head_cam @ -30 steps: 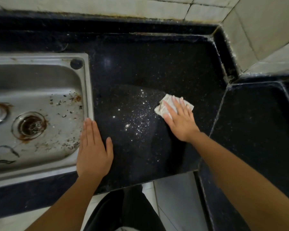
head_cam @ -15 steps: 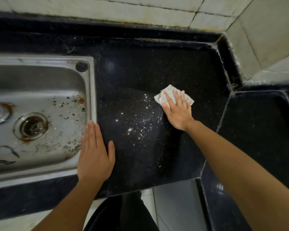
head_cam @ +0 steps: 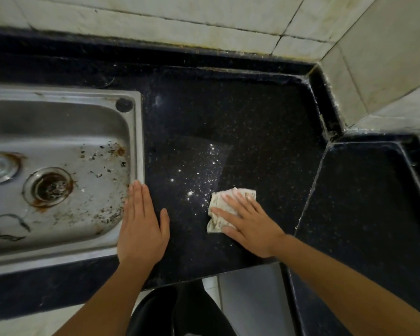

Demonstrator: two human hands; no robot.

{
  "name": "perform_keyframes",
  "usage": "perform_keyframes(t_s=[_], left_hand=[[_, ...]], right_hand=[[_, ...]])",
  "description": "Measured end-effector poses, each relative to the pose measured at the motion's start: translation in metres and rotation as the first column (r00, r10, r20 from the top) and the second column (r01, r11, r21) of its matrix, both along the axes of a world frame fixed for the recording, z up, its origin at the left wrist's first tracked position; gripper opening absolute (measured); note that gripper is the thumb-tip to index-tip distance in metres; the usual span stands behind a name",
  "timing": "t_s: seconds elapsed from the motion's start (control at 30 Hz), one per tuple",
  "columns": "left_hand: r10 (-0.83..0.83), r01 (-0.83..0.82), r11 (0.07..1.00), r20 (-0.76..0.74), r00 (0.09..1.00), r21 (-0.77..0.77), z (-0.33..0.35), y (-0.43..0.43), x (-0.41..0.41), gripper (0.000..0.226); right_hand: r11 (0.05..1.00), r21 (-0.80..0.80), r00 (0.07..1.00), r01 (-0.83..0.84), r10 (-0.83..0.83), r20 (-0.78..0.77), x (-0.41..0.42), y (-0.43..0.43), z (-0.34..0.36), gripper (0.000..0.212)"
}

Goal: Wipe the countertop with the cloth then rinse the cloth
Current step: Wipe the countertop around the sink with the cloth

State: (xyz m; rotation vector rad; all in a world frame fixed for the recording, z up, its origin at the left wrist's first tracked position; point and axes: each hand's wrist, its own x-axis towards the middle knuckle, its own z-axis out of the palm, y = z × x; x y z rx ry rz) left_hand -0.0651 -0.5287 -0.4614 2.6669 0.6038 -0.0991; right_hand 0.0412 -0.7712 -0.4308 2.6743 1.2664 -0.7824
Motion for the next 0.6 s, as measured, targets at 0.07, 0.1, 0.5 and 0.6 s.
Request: perform_keyframes(t_s=[0.07, 0.1, 0.5, 0.6], left_hand=[[-0.004, 0.004, 1.000, -0.001, 1.000, 0.004, 0.000, 0.000, 0.000, 0.070], [-0.006, 0.006, 1.000, 0.001, 1.000, 0.003, 0.000, 0.000, 0.000, 0.070], [-0.003, 0.004, 0.999, -0.014, 1.000, 0.032, -0.005, 0.001, 0.000, 0.071], [-0.002, 0.003, 0.999, -0.012, 1.000, 0.039, -0.005, 0.000, 0.000, 0.071]], right_hand=[[0.996, 0.021, 0.996, 0.082, -0.083, 0.017, 0.027, 0.009, -0.001, 0.051], [0.990, 0.035, 0.990, 0.137, -0.138, 0.023, 0.041, 0.016, -0.002, 0.052], [0.846, 0.029, 0.846, 0.533, -0.531, -0.050, 0.161, 0.092, -0.002, 0.056], [0.859, 0.044, 0.860, 0.510, -0.506, -0.066, 0.143, 0.094, -0.003, 0.056]])
